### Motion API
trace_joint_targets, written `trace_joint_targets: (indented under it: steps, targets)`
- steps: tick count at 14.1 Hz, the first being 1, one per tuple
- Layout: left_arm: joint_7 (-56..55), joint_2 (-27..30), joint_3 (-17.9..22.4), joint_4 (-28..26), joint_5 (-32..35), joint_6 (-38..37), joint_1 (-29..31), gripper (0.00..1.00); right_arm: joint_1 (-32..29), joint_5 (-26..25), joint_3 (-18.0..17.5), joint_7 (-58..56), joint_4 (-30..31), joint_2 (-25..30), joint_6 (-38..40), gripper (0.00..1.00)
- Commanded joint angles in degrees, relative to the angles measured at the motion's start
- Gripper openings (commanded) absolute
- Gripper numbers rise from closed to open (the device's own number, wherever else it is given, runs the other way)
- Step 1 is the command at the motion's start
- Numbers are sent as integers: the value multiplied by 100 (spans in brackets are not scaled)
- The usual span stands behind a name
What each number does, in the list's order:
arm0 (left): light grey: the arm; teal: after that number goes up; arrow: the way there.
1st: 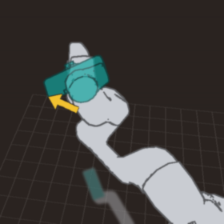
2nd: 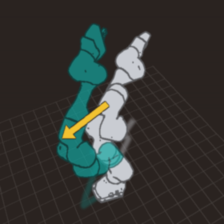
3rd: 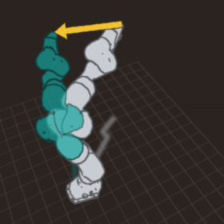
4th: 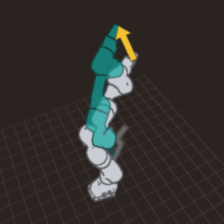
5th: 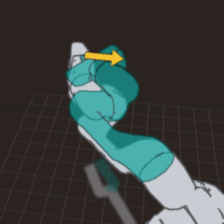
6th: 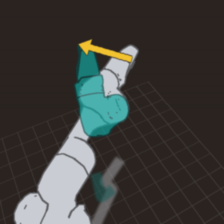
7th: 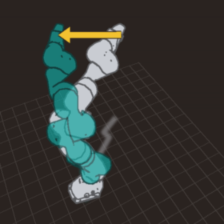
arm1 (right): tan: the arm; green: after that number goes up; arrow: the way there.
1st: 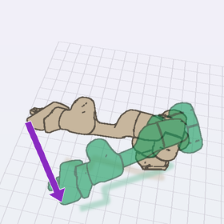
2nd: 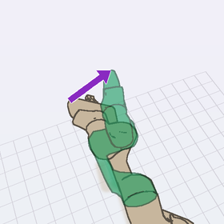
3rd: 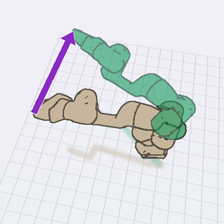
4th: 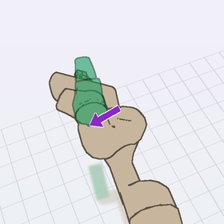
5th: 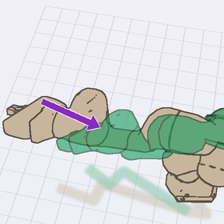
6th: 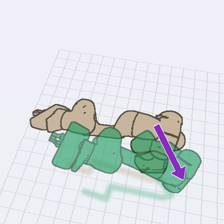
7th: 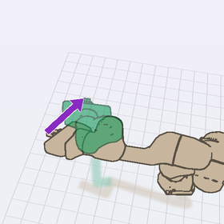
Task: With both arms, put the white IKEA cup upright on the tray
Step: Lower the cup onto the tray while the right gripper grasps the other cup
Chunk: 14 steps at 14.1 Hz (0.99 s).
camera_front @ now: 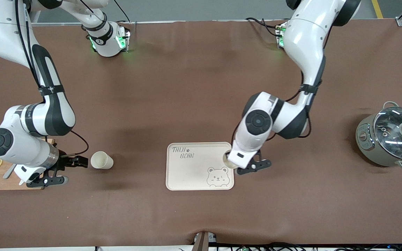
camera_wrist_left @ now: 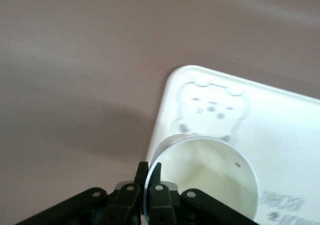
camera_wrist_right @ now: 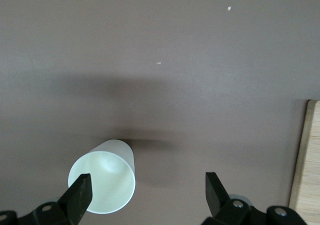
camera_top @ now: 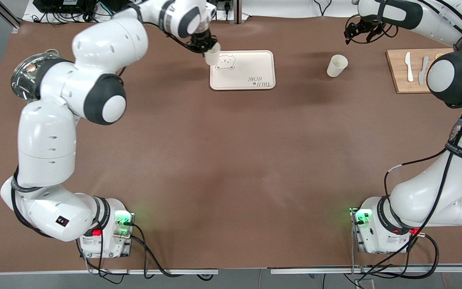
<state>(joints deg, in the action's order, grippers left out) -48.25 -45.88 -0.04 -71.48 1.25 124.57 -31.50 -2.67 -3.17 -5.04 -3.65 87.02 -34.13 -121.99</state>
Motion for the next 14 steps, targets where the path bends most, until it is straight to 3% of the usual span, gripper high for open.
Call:
trace_joint_targets:
  steps: [1,9,10,11,12,14]
  targets:
    - [-447,-360,56,284,50,514,-233,0,-6,-122,-58,-22,174,-67,-105,100]
    - [-554,-756,135,266,77,885,-454,0,-76,-96,-93,-365,1184,372,-868,100]
    - [-554,-747,127,257,68,894,-445,14,-76,-87,-93,-365,1333,407,-1079,100]
    - [-554,-747,135,257,68,894,-445,75,-67,-87,-93,-373,1500,442,-1272,100]
    - [-562,-739,144,249,111,885,-462,100,-58,-87,-93,-373,1606,460,-1396,100]
    - [-859,-669,293,249,112,833,-568,100,-58,-96,-93,-382,1651,451,-1459,100]
